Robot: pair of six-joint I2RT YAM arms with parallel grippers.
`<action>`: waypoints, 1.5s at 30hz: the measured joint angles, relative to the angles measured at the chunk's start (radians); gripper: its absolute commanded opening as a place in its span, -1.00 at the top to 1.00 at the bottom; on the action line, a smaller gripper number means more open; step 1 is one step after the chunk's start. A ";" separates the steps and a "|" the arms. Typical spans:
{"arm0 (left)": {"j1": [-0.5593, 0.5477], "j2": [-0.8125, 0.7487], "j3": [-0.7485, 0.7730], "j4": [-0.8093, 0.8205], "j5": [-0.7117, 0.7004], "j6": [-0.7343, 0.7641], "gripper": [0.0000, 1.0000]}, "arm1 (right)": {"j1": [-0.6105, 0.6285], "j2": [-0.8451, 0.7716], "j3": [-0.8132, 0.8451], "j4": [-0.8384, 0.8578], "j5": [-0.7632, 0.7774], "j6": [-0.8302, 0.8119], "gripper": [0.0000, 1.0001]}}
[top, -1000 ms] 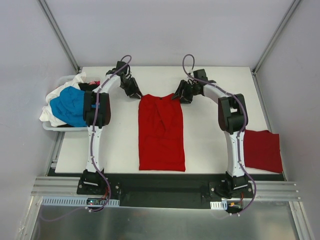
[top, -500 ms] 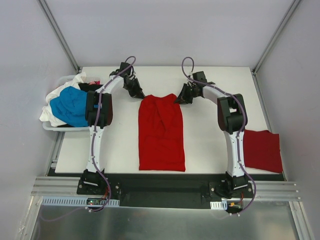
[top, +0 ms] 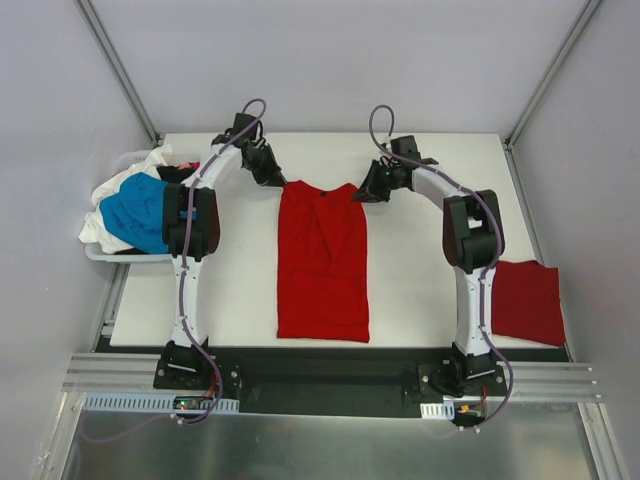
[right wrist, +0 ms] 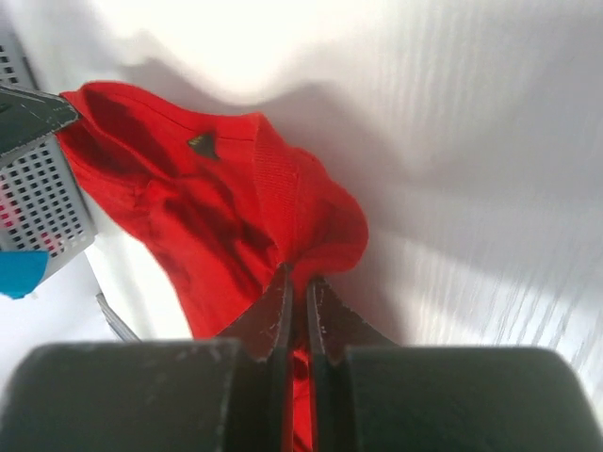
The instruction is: Fold and stack the t-shirts
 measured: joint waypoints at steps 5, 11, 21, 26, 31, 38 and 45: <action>-0.012 -0.091 -0.045 0.002 -0.004 0.001 1.00 | 0.000 -0.077 -0.039 -0.005 -0.005 0.000 0.99; -0.059 -0.192 -0.141 0.006 -0.025 0.004 1.00 | 0.008 -0.188 -0.170 0.010 -0.018 0.000 0.99; -0.165 -0.364 -0.381 0.003 -0.077 0.006 1.00 | 0.084 -0.437 -0.524 0.041 -0.030 -0.006 0.99; -0.223 -0.461 -0.495 0.016 -0.090 0.000 1.00 | 0.126 -0.515 -0.631 0.046 -0.029 -0.007 0.99; -0.256 -0.528 -0.580 0.030 -0.104 -0.008 1.00 | 0.148 -0.574 -0.691 0.050 -0.024 -0.006 0.99; -0.274 -0.605 -0.669 0.039 -0.110 -0.027 1.00 | 0.179 -0.653 -0.742 0.040 0.005 -0.007 0.99; -0.294 -0.702 -0.756 0.049 -0.127 -0.053 1.00 | 0.218 -0.766 -0.793 -0.006 0.040 -0.022 0.99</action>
